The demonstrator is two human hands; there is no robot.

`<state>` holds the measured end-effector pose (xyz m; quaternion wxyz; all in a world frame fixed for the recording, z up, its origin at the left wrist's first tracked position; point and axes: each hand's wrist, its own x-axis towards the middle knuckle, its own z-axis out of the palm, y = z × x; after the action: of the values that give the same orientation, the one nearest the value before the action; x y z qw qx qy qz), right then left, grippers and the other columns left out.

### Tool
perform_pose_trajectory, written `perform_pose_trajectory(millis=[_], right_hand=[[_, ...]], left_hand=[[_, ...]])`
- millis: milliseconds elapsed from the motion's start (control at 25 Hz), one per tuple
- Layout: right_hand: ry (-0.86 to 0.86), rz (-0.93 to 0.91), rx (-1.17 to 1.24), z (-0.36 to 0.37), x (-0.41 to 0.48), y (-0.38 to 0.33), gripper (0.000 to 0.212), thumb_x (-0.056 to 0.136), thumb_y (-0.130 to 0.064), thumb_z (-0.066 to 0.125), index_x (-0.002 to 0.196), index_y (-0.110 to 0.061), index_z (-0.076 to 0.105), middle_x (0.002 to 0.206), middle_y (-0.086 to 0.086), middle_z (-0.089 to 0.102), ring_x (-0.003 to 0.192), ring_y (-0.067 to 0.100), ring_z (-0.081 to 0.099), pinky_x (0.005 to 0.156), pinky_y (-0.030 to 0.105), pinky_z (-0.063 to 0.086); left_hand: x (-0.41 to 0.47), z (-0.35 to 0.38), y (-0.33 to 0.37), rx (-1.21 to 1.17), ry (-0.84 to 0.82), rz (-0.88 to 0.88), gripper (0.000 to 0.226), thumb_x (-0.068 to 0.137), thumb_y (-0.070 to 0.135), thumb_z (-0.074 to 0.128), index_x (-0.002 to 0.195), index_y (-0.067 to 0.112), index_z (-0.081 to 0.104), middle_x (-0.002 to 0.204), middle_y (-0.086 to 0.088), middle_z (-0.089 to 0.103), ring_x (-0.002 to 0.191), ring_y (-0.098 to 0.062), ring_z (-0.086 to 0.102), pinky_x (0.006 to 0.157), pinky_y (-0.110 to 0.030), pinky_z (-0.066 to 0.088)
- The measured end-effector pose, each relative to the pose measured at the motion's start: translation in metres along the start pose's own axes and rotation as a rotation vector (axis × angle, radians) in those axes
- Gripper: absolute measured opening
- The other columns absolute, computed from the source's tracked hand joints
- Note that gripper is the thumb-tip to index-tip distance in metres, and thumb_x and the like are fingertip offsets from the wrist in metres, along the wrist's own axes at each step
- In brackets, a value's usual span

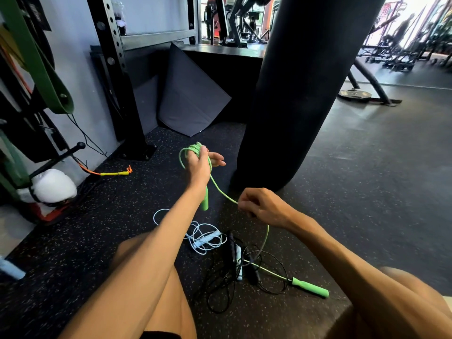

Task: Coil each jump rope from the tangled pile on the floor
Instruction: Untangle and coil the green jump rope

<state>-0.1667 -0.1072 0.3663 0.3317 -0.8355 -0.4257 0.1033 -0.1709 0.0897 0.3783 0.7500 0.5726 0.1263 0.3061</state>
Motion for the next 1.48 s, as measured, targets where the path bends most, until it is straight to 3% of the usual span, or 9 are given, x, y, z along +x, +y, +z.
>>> perform_pose_trajectory(millis=[240,400,520,640,800,920,1120,1360,1480], right_hand=[[0.260,-0.174,-0.043,-0.022,0.003,-0.020,0.013,0.100,-0.018,0.052,0.092,-0.015,0.062,0.075,-0.008,0.056,0.067,0.006,0.054,0.058,0.020,0.042],[0.448,-0.156,-0.013,-0.040,0.007,-0.010,0.015,0.100,-0.014,0.053,0.091,-0.009,0.064,0.072,-0.014,0.053,0.066,-0.001,0.052,0.060,0.012,0.036],[0.507,-0.090,0.036,-0.047,0.010,0.005,0.013,0.098,-0.020,0.057,0.090,-0.011,0.063,0.068,-0.008,0.055,0.060,0.003,0.048,0.056,0.018,0.036],[0.499,-0.018,0.156,-0.040,0.012,0.017,0.020,0.096,-0.029,0.061,0.093,-0.009,0.058,0.071,0.001,0.058,0.062,0.008,0.050,0.054,0.024,0.041],[0.439,0.190,0.351,-0.023,0.013,0.027,0.031,0.099,-0.040,0.051,0.094,-0.010,0.053,0.072,0.002,0.056,0.063,0.012,0.052,0.058,0.031,0.044],[0.220,0.325,0.521,-0.007,0.010,0.037,0.025,0.103,-0.035,0.045,0.094,-0.012,0.046,0.073,0.014,0.064,0.067,0.027,0.064,0.064,0.040,0.050],[-0.168,0.431,0.223,0.017,-0.004,0.055,0.016,0.096,-0.012,0.056,0.081,-0.009,0.057,0.071,0.006,0.062,0.064,0.020,0.050,0.056,0.031,0.041],[-0.100,0.289,-0.011,0.018,0.004,0.044,0.012,0.092,0.002,0.047,0.086,-0.006,0.053,0.067,0.007,0.065,0.060,0.023,0.060,0.056,0.042,0.052],[-0.062,0.208,-0.057,0.005,0.007,0.034,0.020,0.095,-0.004,0.051,0.083,-0.018,0.058,0.064,0.003,0.064,0.058,0.023,0.063,0.050,0.025,0.048]], left_hand=[[-0.016,0.007,-0.008,0.421,-0.355,-0.067,0.018,0.103,0.015,0.043,0.087,0.010,0.049,0.054,-0.002,0.061,0.040,-0.013,0.055,0.046,-0.021,0.043],[-0.035,0.015,-0.004,0.273,-0.639,-0.273,0.035,0.103,0.029,0.043,0.083,0.004,0.057,0.045,-0.001,0.043,0.037,-0.013,0.036,0.040,-0.023,0.028],[-0.039,0.015,0.001,0.282,-0.807,-0.337,0.049,0.102,0.045,0.040,0.079,0.004,0.056,0.043,0.000,0.030,0.038,-0.013,0.024,0.047,-0.027,0.023],[-0.041,0.017,0.005,0.117,-0.890,-0.412,0.045,0.101,0.041,0.043,0.068,0.011,0.048,0.041,0.005,0.022,0.036,-0.011,0.017,0.050,-0.031,0.017],[-0.035,0.018,0.008,-0.191,-0.812,-0.568,0.043,0.102,0.036,0.038,0.063,0.017,0.043,0.038,0.009,0.021,0.035,-0.007,0.014,0.048,-0.026,0.016],[-0.030,0.016,0.010,-0.421,-0.713,-0.557,0.042,0.103,0.036,0.035,0.067,0.017,0.043,0.041,0.009,0.022,0.039,-0.008,0.010,0.046,-0.023,0.023],[-0.019,0.010,0.017,-0.588,-0.465,-0.445,0.041,0.106,0.035,0.026,0.073,0.016,0.042,0.047,0.008,0.026,0.043,-0.009,0.020,0.052,-0.023,0.030],[-0.006,0.002,0.015,-0.433,-0.217,-0.277,0.034,0.107,0.028,0.030,0.080,0.012,0.042,0.054,0.003,0.036,0.047,-0.012,0.032,0.060,-0.030,0.030],[-0.003,-0.002,0.018,-0.297,-0.134,-0.204,0.031,0.106,0.025,0.035,0.080,0.011,0.042,0.053,0.003,0.038,0.046,-0.011,0.031,0.057,-0.030,0.027]])
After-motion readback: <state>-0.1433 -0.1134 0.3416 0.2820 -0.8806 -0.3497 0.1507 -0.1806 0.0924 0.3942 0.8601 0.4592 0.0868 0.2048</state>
